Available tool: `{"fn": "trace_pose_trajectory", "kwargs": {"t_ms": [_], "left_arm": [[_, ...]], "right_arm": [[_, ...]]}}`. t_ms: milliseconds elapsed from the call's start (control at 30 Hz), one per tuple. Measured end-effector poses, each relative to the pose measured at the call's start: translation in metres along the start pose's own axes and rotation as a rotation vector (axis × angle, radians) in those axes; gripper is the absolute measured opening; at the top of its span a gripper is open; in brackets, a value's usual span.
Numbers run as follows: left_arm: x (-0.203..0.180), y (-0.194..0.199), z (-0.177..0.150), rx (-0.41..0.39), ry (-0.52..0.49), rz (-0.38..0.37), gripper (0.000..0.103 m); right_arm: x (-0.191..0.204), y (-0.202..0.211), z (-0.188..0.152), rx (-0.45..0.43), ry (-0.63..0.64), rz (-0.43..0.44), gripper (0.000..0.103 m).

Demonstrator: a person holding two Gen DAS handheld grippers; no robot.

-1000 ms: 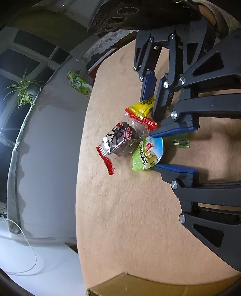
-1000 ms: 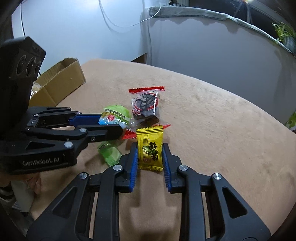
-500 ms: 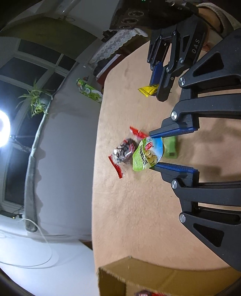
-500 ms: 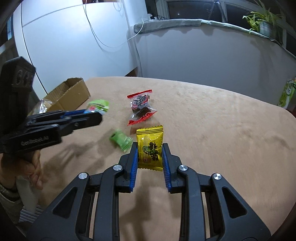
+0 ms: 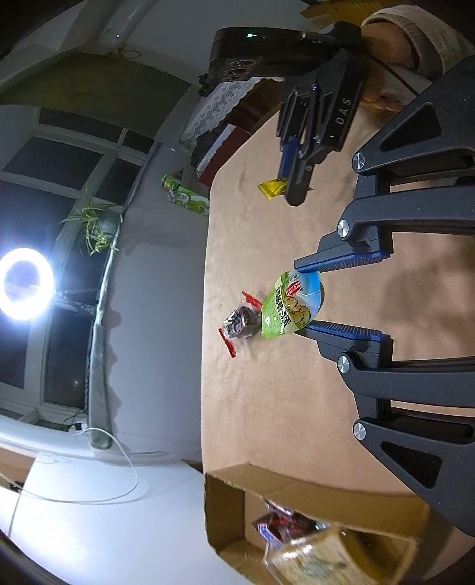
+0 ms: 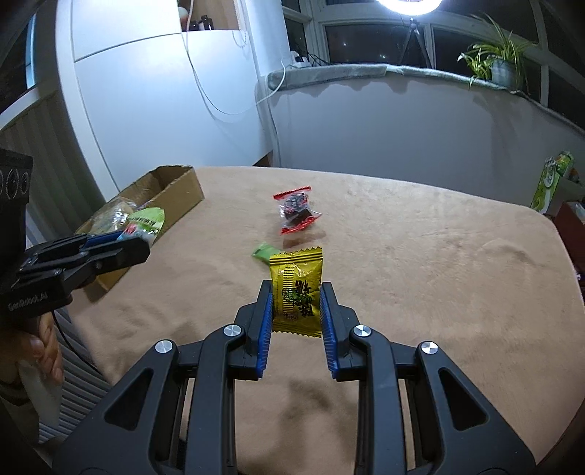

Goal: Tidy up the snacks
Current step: 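Carry both candies over the cardboard box and open both tools to drop them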

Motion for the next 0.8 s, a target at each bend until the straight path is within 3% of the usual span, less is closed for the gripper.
{"fn": "trace_pose_trajectory", "kwargs": {"t_ms": [233, 433, 800], "left_arm": [[-0.002, 0.033, -0.008, -0.039, -0.025, 0.031, 0.025], [0.006, 0.066, -0.007, -0.099, -0.063, 0.101, 0.025], [0.054, 0.105, 0.003, -0.187, -0.055, 0.193, 0.025]], "right_arm": [[0.025, 0.02, 0.004, -0.033, 0.03, -0.001, 0.025], [0.053, 0.025, 0.016, -0.07, 0.069, 0.011, 0.025], [0.124, -0.008, 0.041, -0.064, 0.173, 0.057, 0.025]]}}
Point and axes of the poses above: each gripper's, at about its wrist camera, not at the fingertips, and y roughly against the way its jaws point, x to its left, z to its top, the point moved 10 cm from there along -y, roughly the way its jaws point
